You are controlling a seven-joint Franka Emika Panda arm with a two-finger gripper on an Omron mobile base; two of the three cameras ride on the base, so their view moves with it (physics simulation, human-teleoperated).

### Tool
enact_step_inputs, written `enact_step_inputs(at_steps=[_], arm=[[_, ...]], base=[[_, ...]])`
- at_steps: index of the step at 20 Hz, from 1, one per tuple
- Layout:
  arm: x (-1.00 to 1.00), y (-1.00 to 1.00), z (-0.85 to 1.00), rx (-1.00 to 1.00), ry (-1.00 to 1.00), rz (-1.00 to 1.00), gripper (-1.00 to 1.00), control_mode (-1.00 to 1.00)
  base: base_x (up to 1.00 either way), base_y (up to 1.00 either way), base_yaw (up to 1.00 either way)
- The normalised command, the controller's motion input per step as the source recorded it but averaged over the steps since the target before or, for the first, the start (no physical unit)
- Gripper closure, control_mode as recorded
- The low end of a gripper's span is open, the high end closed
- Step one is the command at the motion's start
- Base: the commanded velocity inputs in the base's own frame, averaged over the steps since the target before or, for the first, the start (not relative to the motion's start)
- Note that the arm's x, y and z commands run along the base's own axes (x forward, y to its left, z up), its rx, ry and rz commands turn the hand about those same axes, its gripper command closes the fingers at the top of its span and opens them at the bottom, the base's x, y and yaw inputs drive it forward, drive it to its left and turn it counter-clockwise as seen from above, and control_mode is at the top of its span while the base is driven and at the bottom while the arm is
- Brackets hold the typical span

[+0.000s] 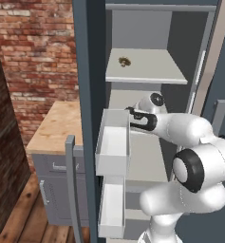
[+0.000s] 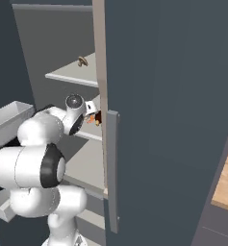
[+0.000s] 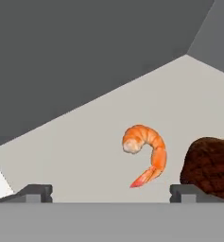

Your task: Take the mushroom and shrimp from the highest rack and move them to the second highest rack where the steak and carrot are located, to maximize freezer space. Close the freezer door after rearranging.

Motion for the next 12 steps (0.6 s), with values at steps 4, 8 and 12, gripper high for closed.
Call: enact_step_inputs(at_steps=[4, 8, 12], arm=[[-0.49, -0.08, 0.77, 0.12, 0.00, 0.00, -1.00, -1.00], [-0.45, 0.00, 0.92, 0.04, 0.00, 0.00, -1.00, -1.00], [-0.50, 0.00, 0.93, 0.04, 0.00, 0.00, -1.00, -1.00]], base=[[0.00, 0.00, 0.00], [0.00, 0.00, 0.00], [0.00, 0.00, 0.00]])
